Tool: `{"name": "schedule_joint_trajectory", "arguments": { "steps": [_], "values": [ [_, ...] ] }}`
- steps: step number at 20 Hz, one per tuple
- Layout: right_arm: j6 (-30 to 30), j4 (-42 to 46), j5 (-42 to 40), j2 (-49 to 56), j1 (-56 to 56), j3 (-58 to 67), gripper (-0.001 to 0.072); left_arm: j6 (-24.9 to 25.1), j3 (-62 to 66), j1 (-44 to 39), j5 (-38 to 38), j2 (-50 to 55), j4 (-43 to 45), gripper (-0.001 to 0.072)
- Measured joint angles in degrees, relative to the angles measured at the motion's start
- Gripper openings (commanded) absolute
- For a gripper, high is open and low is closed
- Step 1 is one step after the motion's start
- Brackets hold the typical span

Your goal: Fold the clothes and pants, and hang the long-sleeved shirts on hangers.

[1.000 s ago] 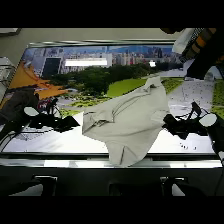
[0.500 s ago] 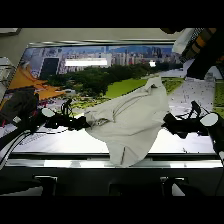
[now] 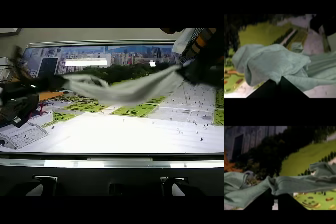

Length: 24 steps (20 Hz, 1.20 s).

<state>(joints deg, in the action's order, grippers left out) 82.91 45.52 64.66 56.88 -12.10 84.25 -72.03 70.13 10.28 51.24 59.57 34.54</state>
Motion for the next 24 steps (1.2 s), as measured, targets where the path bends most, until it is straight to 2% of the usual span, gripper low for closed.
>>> {"name": "schedule_joint_trajectory", "arguments": {
  "steps": [3,6,10,13,15,19,22,24],
  "values": [
    [0.33,0.92,2.89,-2.12,0.0,16.35,0.0035,-2.75,6.69,3.85,-0.85,-9.94,2.43,0.0027],
    [2.03,3.13,3.78,-6.08,0.02,26.21,0.0035,-7.08,10.29,7.17,-2.25,-19.15,7.82,0.0027],
    [4.55,5.66,3.41,-10.32,0.02,30.47,0.0036,-14.01,11.89,10.29,-4.02,-26.93,16.76,0.0027],
    [6.58,6.51,2.4,-10.88,0.02,31.39,0.0036,-17.03,12.22,11.39,-5.09,-28.44,20.46,0.0027],
    [8.74,6.51,2.91,-9.55,0.02,31.69,0.0036,-18.16,11.93,11.74,-4.72,-27.26,21.92,0.0027],
    [16.09,6.67,10.34,-0.42,0.13,30.14,0.0037,-18.73,9.16,11.54,-1.2,-19.12,22.88,0.0027],
    [18.27,8.24,15.15,9.99,2.47,25.24,0.0037,-15.67,6.69,9.05,-0.92,-7.19,23.65,0.0028],
    [17.57,10.97,14.56,17.66,5.84,21.16,0.0037,-13.73,5.92,6.51,-1.9,2.49,24.81,0.0027]
  ]
}}
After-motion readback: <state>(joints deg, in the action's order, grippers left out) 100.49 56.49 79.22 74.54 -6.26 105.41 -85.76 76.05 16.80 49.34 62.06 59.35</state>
